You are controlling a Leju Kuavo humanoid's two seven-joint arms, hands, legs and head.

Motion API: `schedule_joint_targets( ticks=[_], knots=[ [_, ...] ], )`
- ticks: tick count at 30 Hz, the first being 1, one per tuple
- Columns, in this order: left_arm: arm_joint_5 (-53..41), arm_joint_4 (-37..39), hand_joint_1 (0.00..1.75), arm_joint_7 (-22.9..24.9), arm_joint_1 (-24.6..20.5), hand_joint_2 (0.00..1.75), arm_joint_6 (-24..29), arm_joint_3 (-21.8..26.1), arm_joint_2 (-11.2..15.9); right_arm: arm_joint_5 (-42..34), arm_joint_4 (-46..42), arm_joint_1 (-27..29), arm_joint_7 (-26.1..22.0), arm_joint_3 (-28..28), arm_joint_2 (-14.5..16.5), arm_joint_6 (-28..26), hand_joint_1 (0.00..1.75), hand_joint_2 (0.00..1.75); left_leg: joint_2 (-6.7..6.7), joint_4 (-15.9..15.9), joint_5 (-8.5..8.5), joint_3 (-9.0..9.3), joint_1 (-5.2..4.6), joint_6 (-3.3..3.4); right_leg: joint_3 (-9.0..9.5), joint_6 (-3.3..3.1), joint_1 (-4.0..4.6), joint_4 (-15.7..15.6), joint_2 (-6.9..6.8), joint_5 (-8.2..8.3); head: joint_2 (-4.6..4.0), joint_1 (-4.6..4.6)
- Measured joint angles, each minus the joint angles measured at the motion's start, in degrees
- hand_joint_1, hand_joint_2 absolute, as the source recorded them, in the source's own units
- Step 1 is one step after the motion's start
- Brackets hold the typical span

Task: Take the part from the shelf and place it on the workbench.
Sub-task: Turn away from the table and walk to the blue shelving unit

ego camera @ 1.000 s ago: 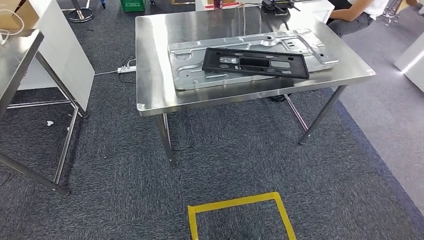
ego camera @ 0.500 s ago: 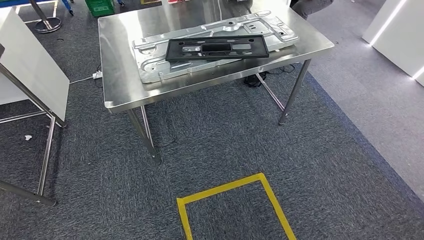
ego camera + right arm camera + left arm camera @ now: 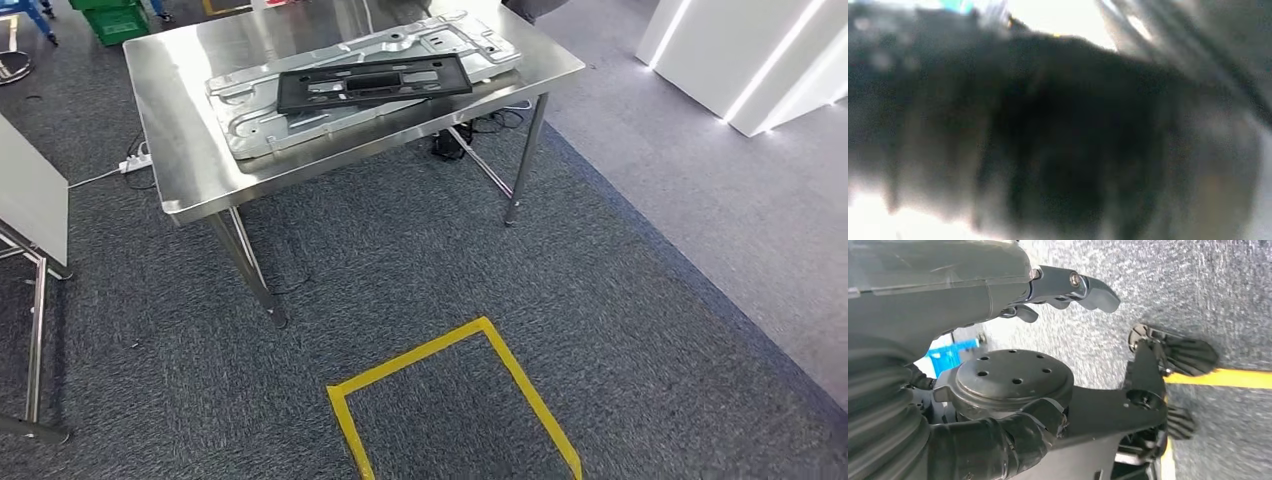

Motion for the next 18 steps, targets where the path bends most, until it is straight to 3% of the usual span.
schedule_joint_targets(
  ticks=[1,3,5,6,8,10,11,13,14,15,16,18],
  knots=[
    [0.01,0.0,0.0,0.0,-0.04,1.75,0.0,0.0,0.0,0.0,0.03,0.0,0.0,0.0,0.01,-0.01,0.0,0.0,0.76,0.6,0.17,-0.85,0.06,-0.18,0.93,0.43,-0.3,0.43,-0.2,1.26,0.0,0.01],
    [0.02,-0.01,0.0,0.0,-0.21,1.75,0.0,0.0,0.0,0.0,0.08,-0.11,0.0,0.0,0.02,-0.03,0.0,0.0,1.98,2.06,0.31,-2.47,0.21,-0.68,5.73,1.14,-0.85,-4.7,-1.48,3.64,0.0,0.01],
    [0.02,-0.02,0.0,0.0,-0.33,1.75,0.0,0.01,-0.01,0.0,0.11,-0.32,-0.02,-0.02,0.04,-0.04,0.0,0.0,2.88,3.32,0.4,-3.49,0.16,-1.47,10.55,0.83,-0.54,-11.78,-3.1,2.85,0.0,-0.02],
    [0.02,-0.02,0.0,0.0,-0.37,1.75,0.0,0.01,-0.01,0.0,0.14,-0.37,-0.03,-0.03,0.05,-0.05,0.0,0.0,3.26,3.64,0.55,-3.68,0.09,-1.91,11.56,0.34,-0.23,-13.73,-3.46,2.01,0.0,0.0],
    [0.02,-0.02,0.0,0.0,-0.41,1.75,0.0,0.02,-0.02,0.0,0.28,-0.27,-0.04,-0.05,0.05,-0.04,0.0,0.0,3.89,3.77,1.0,-3.83,0.17,-2.79,11.21,-0.99,0.17,-14.31,-2.83,2.25,0.0,0.02],
    [0.02,-0.02,0.0,0.0,-0.37,1.75,0.0,0.02,-0.02,0.0,0.43,-0.27,-0.02,-0.06,0.07,-0.02,0.0,0.0,2.45,5.05,-0.63,-4.47,0.5,-3.56,10.26,-2.3,0.24,-14.55,-2.1,3.15,0.0,0.06],
    [0.02,-0.02,0.0,0.0,-0.28,1.75,0.0,0.02,-0.02,0.0,0.48,-0.31,-0.01,-0.07,0.08,-0.02,0.0,0.0,1.06,7.03,-2.8,-5.17,0.61,-3.76,9.66,-2.96,0.26,-14.66,-1.75,3.71,0.0,0.06],
    [0.02,-0.02,0.0,0.0,-0.06,1.75,0.0,0.02,-0.02,0.0,0.52,-0.42,0.0,-0.07,0.09,-0.02,0.0,0.0,-1.3,13.97,-8.43,-7.17,0.61,-3.67,8.2,-3.82,0.69,-14.61,-0.87,4.82,0.0,0.06],
    [0.02,-0.02,0.0,0.0,0.01,1.75,0.0,0.02,-0.02,0.0,0.55,-0.42,0.0,-0.07,0.09,-0.02,0.0,0.0,-1.69,17.41,-10.33,-7.9,0.56,-3.49,7.47,-4.02,0.97,-14.55,-0.3,5.39,0.0,0.06],
    [0.02,-0.02,0.0,0.0,0.05,1.75,0.0,0.02,-0.02,0.0,0.57,-0.4,0.0,-0.08,0.09,-0.02,0.0,0.0,-1.83,19.56,-11.02,-7.98,0.48,-3.22,6.72,-4.14,1.24,-14.44,0.35,5.97,0.0,0.06],
    [0.02,-0.02,0.0,0.0,0.06,1.75,0.0,0.02,-0.02,0.0,0.59,-0.38,0.0,-0.08,0.09,-0.02,0.0,0.0,-1.91,19.56,-10.37,-7.04,0.37,-2.87,6.0,-4.19,1.49,-14.28,1.04,6.49,0.0,0.05],
    [0.02,-0.02,0.0,0.0,0.03,1.75,0.0,0.02,0.0,0.0,0.62,-0.36,0.0,-0.09,0.12,-0.02,0.0,0.0,-2.84,13.52,-7.15,-2.32,0.0,-1.82,4.74,-4.18,1.8,-13.86,2.43,7.38,0.0,0.05]
  ],
)
